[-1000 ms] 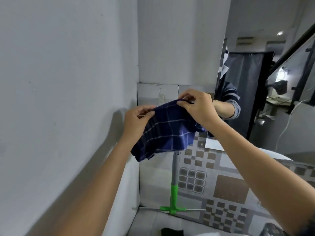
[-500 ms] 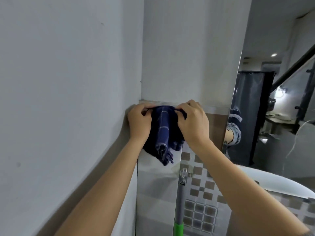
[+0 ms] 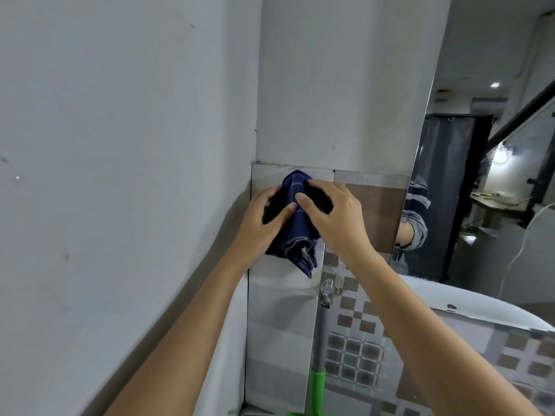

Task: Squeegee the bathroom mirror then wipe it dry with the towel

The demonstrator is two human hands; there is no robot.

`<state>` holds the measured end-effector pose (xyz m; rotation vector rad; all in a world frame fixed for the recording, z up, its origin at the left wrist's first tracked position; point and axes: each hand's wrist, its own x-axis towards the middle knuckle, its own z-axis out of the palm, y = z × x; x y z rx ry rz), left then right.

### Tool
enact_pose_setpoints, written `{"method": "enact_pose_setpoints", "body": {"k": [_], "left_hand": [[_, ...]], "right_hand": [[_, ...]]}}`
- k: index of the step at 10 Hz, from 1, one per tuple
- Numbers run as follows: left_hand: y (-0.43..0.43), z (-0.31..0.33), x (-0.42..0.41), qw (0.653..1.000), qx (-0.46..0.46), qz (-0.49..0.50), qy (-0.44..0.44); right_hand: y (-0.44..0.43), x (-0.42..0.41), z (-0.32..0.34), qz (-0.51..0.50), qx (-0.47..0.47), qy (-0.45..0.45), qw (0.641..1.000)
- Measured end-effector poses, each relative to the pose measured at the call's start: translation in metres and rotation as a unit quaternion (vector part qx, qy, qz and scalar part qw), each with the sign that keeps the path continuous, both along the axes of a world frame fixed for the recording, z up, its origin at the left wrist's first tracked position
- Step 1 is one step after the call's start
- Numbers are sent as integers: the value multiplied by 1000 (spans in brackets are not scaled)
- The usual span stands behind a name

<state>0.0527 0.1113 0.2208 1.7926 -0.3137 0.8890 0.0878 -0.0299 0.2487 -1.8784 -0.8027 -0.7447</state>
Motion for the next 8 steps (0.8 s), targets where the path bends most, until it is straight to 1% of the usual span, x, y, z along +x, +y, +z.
{"method": "enact_pose_setpoints", "body": {"k": [2,4,5,6,7,8], "left_hand": [[2,-4,4,1000,22,-11,11],[3,-10,5,999,32,-2,11],[0,-5,0,997,68,28,20],[-3,2,-8,988,128,73,40],[-8,7,-22,971,185,121,85],[-13,6,-38,949,228,184,112]], "right_hand": [[0,10,-4,0,-3,-15,1000],[2,13,-12,1,-8,-20,1000],[1,8,-14,-8,-27,-21,999],[-2,-3,-13,-31,-62,-16,997],[-8,-19,-12,-59,-111,-3,992],[-18,-37,-11,-99,-184,-15,978]]}}
